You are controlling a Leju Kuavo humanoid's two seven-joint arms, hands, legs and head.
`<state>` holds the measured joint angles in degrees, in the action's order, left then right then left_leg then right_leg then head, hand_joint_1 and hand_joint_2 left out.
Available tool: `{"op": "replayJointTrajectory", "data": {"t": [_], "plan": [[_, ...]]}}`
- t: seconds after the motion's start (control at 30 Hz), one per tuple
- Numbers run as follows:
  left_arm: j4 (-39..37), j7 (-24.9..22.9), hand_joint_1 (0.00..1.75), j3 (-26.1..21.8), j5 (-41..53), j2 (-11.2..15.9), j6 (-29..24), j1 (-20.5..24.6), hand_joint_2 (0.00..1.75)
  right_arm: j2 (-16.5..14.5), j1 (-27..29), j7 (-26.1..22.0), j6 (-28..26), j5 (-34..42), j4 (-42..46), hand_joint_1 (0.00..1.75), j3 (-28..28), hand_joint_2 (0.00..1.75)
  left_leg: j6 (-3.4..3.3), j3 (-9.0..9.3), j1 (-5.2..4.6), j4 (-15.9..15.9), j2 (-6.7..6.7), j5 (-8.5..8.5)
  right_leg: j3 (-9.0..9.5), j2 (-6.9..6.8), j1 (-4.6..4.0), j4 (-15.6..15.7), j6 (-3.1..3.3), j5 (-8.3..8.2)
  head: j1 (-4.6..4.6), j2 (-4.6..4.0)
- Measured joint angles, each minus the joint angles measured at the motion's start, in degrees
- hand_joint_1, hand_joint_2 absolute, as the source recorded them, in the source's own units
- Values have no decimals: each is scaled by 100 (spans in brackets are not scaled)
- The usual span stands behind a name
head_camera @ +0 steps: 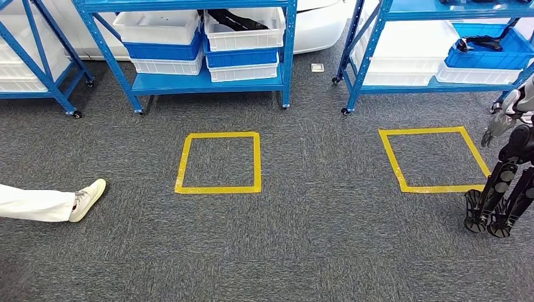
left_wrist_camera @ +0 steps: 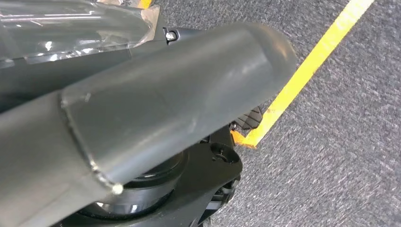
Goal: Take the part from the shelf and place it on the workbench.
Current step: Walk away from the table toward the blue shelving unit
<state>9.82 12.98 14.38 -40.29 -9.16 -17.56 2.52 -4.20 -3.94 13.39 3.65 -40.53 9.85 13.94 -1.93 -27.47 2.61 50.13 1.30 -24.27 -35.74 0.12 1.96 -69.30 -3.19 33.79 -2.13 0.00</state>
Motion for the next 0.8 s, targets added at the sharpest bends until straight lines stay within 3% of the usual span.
{"op": "replayJointTrajectory", "data": {"t": [0.03,0.1,0.13,0.17,0.2,0.23,0.3,0.37,0.43,0.47,0.5,0.53,0.57,0.63,0.7,0.8], "plan": [[-1,5,0,1,13,7,16,-8,0,8,-1,0,-7,4,1,0,-13,0,71,14,59,26,7,-34,43,-2,57,85,-105,-86,-1,0],[-1,14,0,0,32,33,34,-21,0,14,5,16,-21,5,1,0,-36,0,270,6,180,180,26,-156,377,-13,203,756,-370,-409,-3,0],[-1,17,0,0,37,49,38,-26,0,11,11,24,-26,7,1,0,-50,0,383,-28,231,286,31,-245,519,-8,233,1052,-440,-509,-7,0],[-1,22,0,0,44,61,38,-29,0,11,18,27,-28,10,1,0,-63,0,481,-52,269,359,32,-324,615,0,231,1248,-441,-556,19,0],[-1,27,0,0,51,67,38,-31,0,14,24,29,-29,15,1,0,-75,0,564,-63,300,378,27,-367,645,6,192,1315,-383,-546,33,0],[-1,32,0,1,61,60,39,-30,0,23,28,31,-29,21,1,0,-87,0,630,-47,328,346,24,-375,650,22,124,1313,-275,-521,37,1],[6,42,0,4,78,40,41,-20,0,34,36,31,-35,33,4,0,-107,0,709,12,350,286,-6,-350,745,22,106,1391,-110,-535,17,1],[14,50,0,7,99,48,44,-11,0,27,51,32,-44,46,8,0,-126,0,681,-164,307,666,-74,-504,884,-2,158,1476,1,-529,28,0],[15,53,0,9,128,79,51,-15,0,9,66,36,-48,58,9,0,-143,0,612,-677,241,1524,-114,-801,988,-45,164,1509,78,-465,52,0],[15,53,0,11,139,93,55,-22,0,2,67,38,-48,64,9,0,-153,0,594,-948,217,1908,-113,-889,1031,-59,153,1512,100,-419,52,0],[15,53,0,15,150,106,58,-31,0,-3,72,39,-48,71,9,0,-167,0,578,-1151,201,2123,-114,-867,1077,-61,148,1514,105,-364,53,0],[15,53,0,23,155,115,59,-39,0,-6,81,41,-48,79,9,0,-181,0,566,-1242,194,2112,-116,-727,1132,-55,155,1514,86,-302,52,0],[15,53,0,33,163,124,60,-43,0,-10,90,41,-49,86,9,0,-196,0,561,-1219,194,1890,-124,-499,1199,-45,175,1513,53,-234,51,0],[14,54,0,56,185,123,63,-44,0,-11,108,41,-56,95,9,0,-222,0,581,-1008,192,1247,-170,-94,1344,-26,190,1504,-62,-80,62,0],[13,55,0,66,205,114,67,-26,0,-5,106,41,-63,98,8,0,-244,0,513,-896,158,984,-172,-31,1444,-13,167,1528,-180,29,61,0],[13,55,0,68,215,121,65,-15,0,-11,92,41,-67,103,10,0,-266,0,287,-876,67,1012,-111,-146,1531,-10,219,1536,-334,-26,17,1]]}}
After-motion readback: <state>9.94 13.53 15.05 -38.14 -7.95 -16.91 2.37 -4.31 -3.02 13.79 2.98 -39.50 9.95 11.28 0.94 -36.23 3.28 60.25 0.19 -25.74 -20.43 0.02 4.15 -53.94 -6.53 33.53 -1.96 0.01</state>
